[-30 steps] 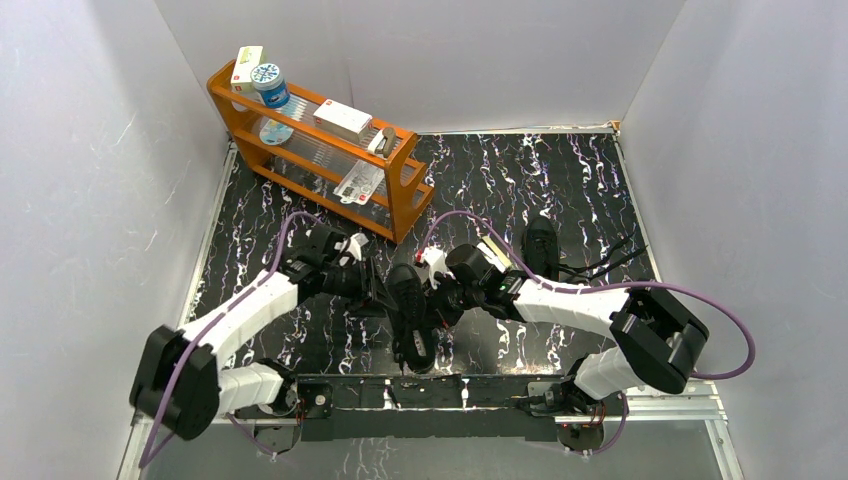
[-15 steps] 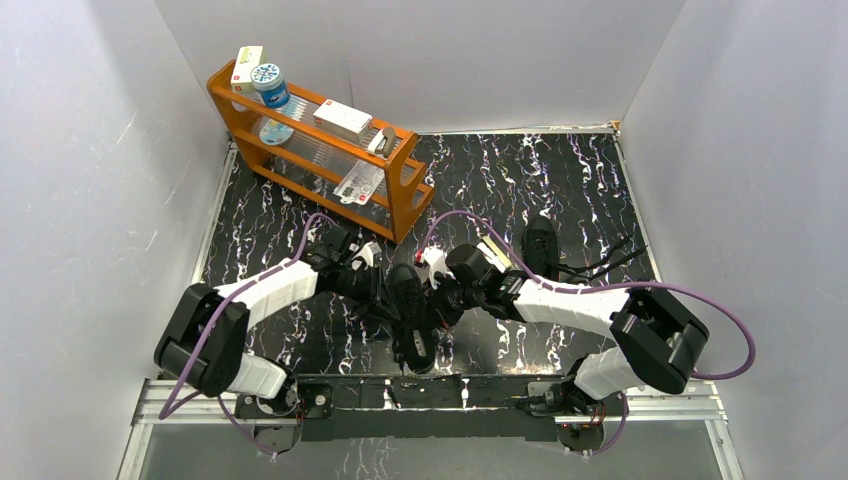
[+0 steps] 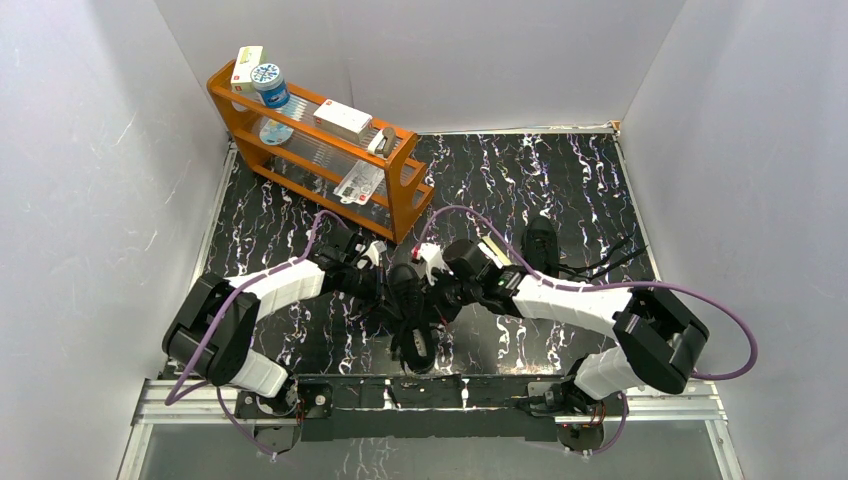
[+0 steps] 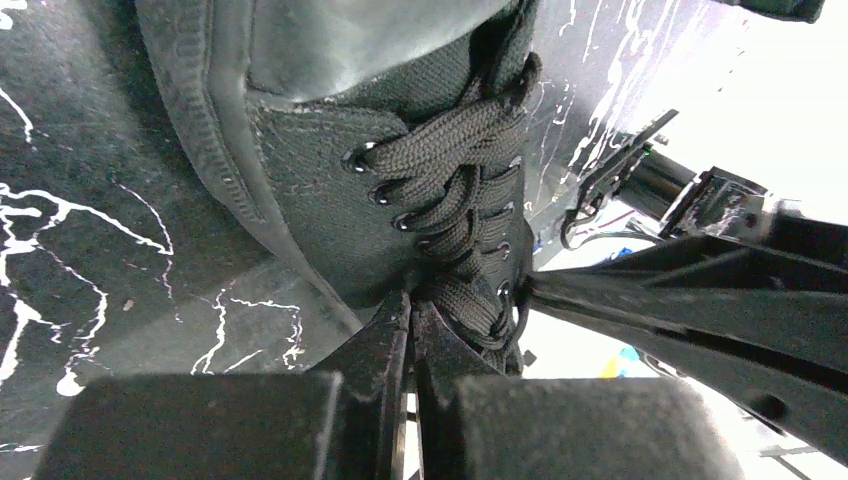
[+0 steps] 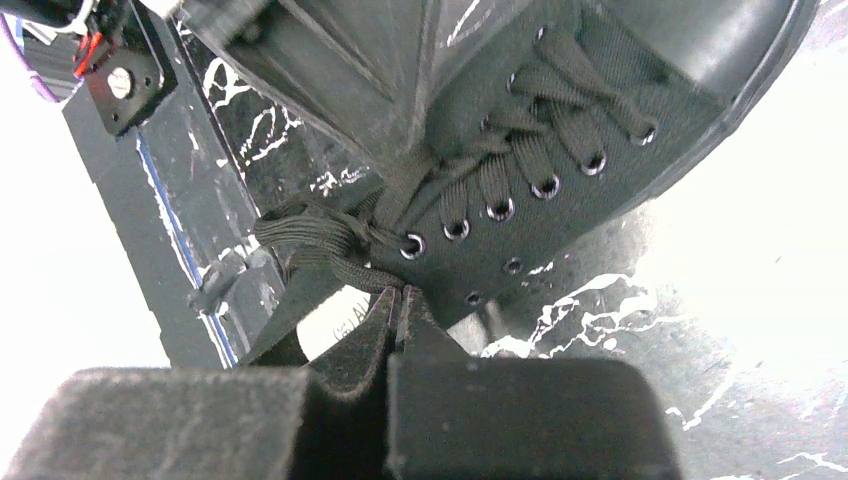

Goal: Tie the shoes
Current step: Cross the shoelace with the shoelace.

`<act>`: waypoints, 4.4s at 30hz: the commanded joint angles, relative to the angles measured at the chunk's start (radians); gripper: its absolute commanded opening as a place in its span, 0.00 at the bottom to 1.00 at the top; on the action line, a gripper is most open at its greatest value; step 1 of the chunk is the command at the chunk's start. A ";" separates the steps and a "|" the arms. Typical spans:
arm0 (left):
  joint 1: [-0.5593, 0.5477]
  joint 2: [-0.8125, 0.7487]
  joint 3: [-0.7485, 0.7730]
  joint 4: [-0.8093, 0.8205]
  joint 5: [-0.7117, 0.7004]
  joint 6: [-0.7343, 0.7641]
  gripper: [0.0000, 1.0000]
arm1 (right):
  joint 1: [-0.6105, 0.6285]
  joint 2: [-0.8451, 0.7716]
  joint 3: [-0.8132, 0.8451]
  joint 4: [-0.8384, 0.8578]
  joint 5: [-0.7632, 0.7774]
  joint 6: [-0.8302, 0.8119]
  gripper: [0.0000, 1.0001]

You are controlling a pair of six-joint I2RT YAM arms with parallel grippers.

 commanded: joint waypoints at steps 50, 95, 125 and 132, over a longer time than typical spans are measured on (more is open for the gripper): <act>-0.063 -0.259 0.031 -0.077 -0.033 0.051 0.00 | 0.014 0.031 -0.078 0.345 0.153 0.424 0.00; 0.054 -0.277 -0.133 0.028 -0.002 -0.114 0.41 | 0.038 0.051 -0.178 0.480 -0.008 0.333 0.00; 0.049 -0.036 -0.120 0.497 0.146 0.076 0.31 | 0.038 0.047 -0.172 0.488 0.045 0.347 0.00; 0.042 -0.055 -0.142 0.390 0.226 0.092 0.30 | 0.038 0.029 -0.167 0.461 0.100 0.351 0.00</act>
